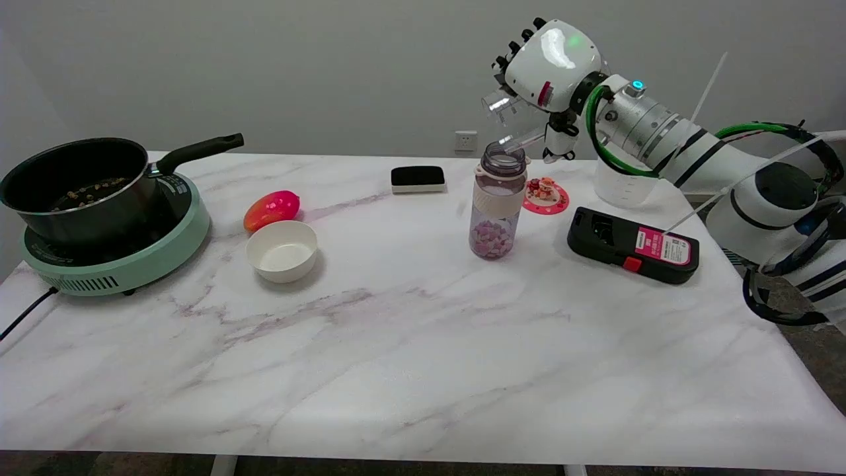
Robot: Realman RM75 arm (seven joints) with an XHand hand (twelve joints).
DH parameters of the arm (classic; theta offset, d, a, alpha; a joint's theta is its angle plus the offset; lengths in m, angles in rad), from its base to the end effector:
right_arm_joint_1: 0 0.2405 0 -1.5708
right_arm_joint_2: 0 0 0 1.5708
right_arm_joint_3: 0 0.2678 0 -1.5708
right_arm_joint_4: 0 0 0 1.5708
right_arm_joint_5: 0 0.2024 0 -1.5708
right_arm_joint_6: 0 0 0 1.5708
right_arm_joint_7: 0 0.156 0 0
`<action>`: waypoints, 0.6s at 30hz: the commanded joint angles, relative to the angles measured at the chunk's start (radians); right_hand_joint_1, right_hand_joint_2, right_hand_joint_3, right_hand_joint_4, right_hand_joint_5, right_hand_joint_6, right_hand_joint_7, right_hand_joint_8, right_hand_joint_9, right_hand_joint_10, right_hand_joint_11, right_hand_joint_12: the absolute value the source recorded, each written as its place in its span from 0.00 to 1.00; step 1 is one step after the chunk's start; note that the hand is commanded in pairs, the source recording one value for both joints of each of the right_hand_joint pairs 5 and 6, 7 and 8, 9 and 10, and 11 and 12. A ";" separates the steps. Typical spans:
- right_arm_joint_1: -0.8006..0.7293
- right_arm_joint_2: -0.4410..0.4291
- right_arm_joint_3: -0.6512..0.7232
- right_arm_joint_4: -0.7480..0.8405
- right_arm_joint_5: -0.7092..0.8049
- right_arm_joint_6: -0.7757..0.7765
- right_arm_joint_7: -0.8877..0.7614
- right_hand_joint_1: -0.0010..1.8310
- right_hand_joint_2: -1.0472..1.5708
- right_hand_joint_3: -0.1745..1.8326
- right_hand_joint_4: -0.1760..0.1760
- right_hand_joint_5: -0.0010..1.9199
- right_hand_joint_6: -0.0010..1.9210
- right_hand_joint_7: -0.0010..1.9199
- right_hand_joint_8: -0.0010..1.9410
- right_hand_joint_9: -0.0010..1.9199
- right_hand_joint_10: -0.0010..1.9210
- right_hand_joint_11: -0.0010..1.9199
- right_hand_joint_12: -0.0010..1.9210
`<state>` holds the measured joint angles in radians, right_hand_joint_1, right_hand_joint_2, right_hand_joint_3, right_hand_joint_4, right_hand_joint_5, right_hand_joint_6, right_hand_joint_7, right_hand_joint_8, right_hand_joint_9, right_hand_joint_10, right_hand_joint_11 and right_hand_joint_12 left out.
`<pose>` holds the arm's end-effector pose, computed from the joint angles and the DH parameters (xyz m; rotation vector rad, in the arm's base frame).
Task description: Place the measuring cup onto the table.
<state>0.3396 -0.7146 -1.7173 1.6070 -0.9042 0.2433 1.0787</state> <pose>-0.0859 -0.3959 0.3627 1.7531 0.8462 -0.3283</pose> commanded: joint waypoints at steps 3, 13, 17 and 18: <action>0.013 0.041 -0.003 -0.020 0.040 0.002 0.003 0.63 0.99 0.31 0.50 1.00 1.00 1.00 0.99 0.85 0.85 0.68 0.68; -0.006 0.041 0.032 -0.028 0.301 -0.075 0.028 0.63 0.99 0.33 0.50 1.00 1.00 1.00 0.99 0.85 0.85 0.68 0.68; -0.071 0.038 0.114 -0.009 0.529 -0.129 0.020 0.64 0.99 0.30 0.50 1.00 1.00 1.00 0.99 0.87 0.87 0.71 0.71; -0.092 0.036 0.139 -0.003 0.574 -0.138 0.016 0.64 1.00 0.27 0.50 1.00 1.00 1.00 0.99 0.88 0.88 0.73 0.73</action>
<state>0.3489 -0.6836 -1.7158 1.5885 -0.7951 0.2221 1.0843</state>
